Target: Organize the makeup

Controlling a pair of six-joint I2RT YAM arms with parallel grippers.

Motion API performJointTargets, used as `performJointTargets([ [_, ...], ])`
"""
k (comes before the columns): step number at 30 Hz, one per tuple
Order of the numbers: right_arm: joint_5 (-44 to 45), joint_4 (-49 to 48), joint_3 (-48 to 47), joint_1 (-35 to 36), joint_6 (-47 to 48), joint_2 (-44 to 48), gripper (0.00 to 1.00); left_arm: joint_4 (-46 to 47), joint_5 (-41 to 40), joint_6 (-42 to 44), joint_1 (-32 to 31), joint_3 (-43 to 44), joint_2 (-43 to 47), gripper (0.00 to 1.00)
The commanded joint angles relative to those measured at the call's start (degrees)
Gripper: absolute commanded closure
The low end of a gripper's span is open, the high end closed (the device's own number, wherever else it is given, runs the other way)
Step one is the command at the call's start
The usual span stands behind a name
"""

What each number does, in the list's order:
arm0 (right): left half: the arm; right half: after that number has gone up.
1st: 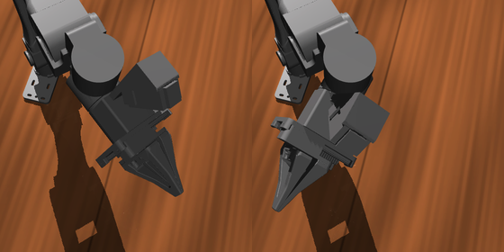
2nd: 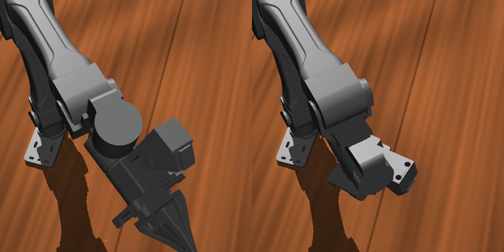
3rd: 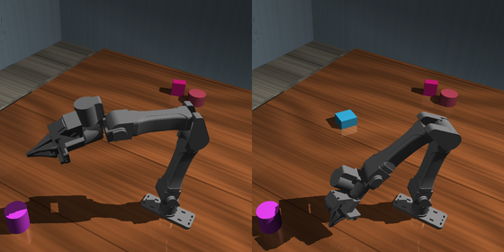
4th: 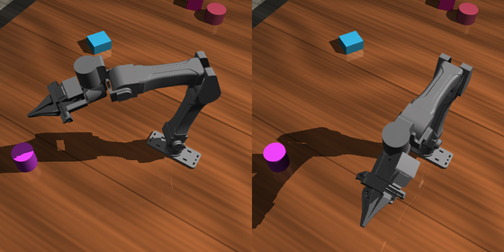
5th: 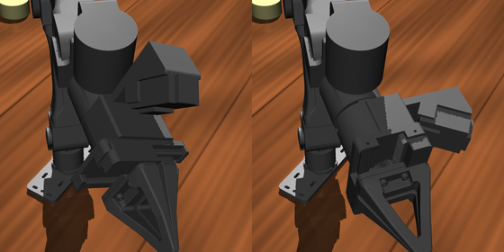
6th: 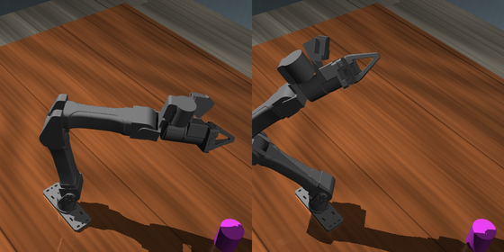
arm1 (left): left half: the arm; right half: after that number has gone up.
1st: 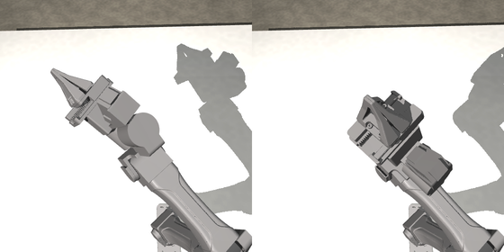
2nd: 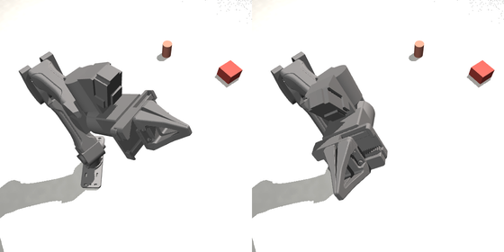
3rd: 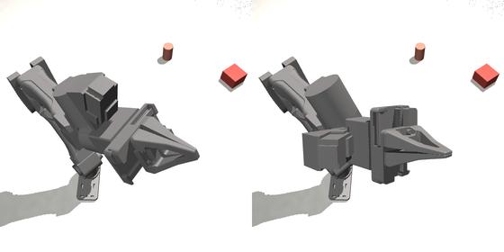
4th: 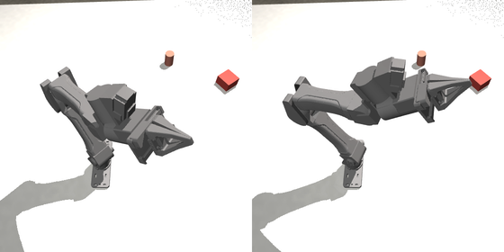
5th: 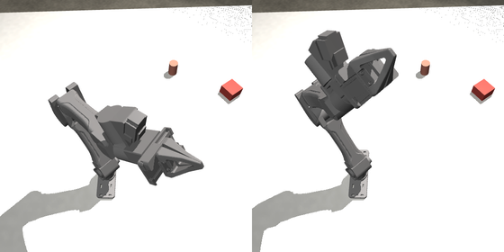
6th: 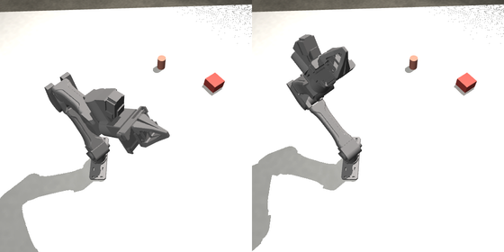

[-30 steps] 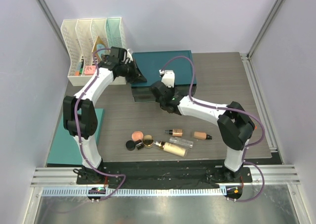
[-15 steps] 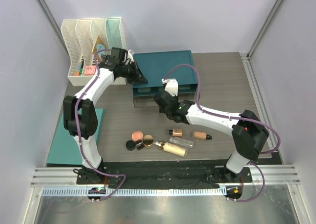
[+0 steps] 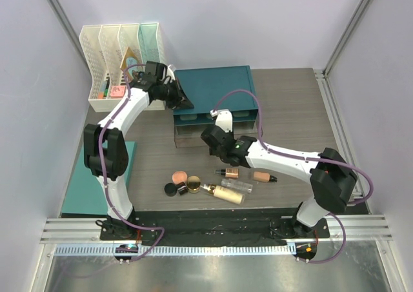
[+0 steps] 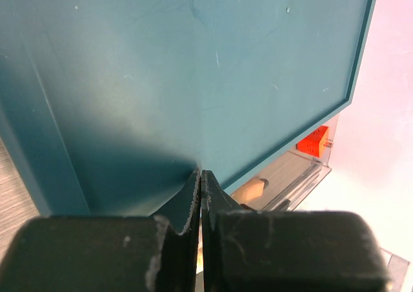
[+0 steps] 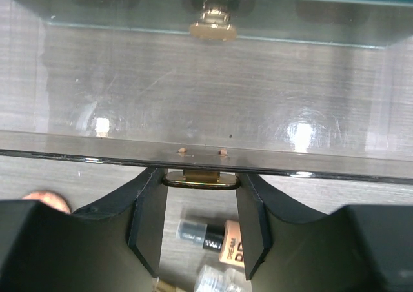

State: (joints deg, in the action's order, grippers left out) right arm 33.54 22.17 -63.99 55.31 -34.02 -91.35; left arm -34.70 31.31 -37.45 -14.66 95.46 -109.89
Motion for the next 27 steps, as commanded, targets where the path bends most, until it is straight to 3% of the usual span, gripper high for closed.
performJointTargets([
  [1, -9.27, 3.4, 1.93, 1.99, 0.71, 2.23, 0.99, -8.37, -7.23, 3.17, -0.02, -1.68, -4.72, 1.0],
  [4, -12.44, 3.58, 2.37, 2.08, 2.29, 2.23, 0.96, -8.72, -7.49, 3.26, 0.07, -1.42, -4.81, 1.0],
  [5, -13.14, 3.93, 2.37, 2.26, 2.55, 2.06, 0.83, -8.89, -7.58, 3.26, 0.07, -1.33, -4.81, 1.0],
  [8, -14.64, 4.11, 3.16, 2.43, 3.52, 2.67, 0.6, -9.16, -7.58, 3.35, 0.07, -0.98, -4.72, 1.0],
  [17, -18.85, 7.43, 5.72, 2.78, 7.56, 9.87, 0.24, -11.62, -8.63, 5.28, -0.02, 0.34, -3.15, 1.0],
  [27, -22.45, 15.08, 7.03, 5.51, 9.58, 16.82, 0.24, -13.02, -8.9, 5.99, 0.07, 0.78, 1.07, 0.99],
])
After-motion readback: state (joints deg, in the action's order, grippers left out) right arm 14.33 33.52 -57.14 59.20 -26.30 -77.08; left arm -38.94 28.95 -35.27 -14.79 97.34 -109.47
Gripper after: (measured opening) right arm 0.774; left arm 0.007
